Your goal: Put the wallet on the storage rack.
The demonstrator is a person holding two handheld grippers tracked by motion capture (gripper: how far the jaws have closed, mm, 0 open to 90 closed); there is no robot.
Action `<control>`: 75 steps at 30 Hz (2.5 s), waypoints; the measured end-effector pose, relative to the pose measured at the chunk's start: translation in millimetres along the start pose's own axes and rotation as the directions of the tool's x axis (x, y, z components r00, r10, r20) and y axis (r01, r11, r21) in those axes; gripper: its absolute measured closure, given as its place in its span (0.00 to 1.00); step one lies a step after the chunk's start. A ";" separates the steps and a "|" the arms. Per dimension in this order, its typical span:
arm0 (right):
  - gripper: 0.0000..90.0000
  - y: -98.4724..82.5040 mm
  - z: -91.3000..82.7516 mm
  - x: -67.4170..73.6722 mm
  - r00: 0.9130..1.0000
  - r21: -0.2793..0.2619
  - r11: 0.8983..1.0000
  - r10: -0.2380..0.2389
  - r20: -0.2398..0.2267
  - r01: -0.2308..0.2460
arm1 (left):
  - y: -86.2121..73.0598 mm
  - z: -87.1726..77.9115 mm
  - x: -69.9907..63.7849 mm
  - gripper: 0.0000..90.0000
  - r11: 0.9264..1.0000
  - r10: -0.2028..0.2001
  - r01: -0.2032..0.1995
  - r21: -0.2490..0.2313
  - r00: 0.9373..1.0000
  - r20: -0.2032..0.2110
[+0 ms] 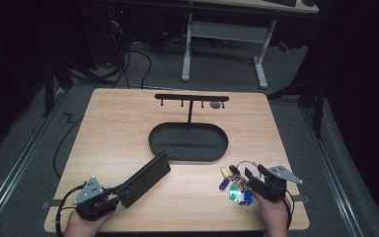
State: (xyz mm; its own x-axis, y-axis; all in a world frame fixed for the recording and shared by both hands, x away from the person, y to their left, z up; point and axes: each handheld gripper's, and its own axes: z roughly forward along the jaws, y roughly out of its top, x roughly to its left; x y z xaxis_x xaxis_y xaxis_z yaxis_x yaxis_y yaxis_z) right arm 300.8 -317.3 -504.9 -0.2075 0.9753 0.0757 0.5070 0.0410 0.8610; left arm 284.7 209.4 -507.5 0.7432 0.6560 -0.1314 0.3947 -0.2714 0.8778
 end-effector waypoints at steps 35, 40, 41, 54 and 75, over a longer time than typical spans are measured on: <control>0.45 -13.1 -26.3 -12.9 0.999 -0.011 1.000 0.009 0.044 -0.008 | 60.3 21.8 5.3 0.82 0.993 0.005 -0.003 -0.121 1.000 0.021; 0.45 -13.9 -29.5 -14.1 0.999 -0.019 1.000 0.019 0.046 -0.018 | 77.3 44.8 13.1 0.82 0.994 0.001 0.004 -0.107 0.999 0.046; 0.45 -13.9 -29.8 -14.1 0.999 -0.020 1.000 0.015 0.045 -0.014 | 79.6 49.8 13.6 0.82 0.995 0.004 0.001 -0.104 0.999 0.049; 0.45 -13.8 -27.5 -13.4 0.999 -0.016 1.000 0.016 0.038 -0.016 | 99.4 110.6 13.9 0.82 0.998 0.023 -0.018 -0.059 0.996 0.083; 0.45 -14.4 -25.3 -14.1 0.999 -0.011 1.000 0.022 0.027 -0.022 | 123.4 173.0 2.3 0.82 0.998 0.051 -0.046 -0.041 0.989 0.136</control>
State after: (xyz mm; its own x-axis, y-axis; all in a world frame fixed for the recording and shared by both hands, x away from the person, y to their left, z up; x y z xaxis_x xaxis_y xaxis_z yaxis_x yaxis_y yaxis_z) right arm 275.2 -337.1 -505.6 -0.1731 0.9816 0.0810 0.5021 0.0172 0.8646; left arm 428.5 55.6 -479.1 0.8290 0.5394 -0.1474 0.3375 -0.2725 0.9010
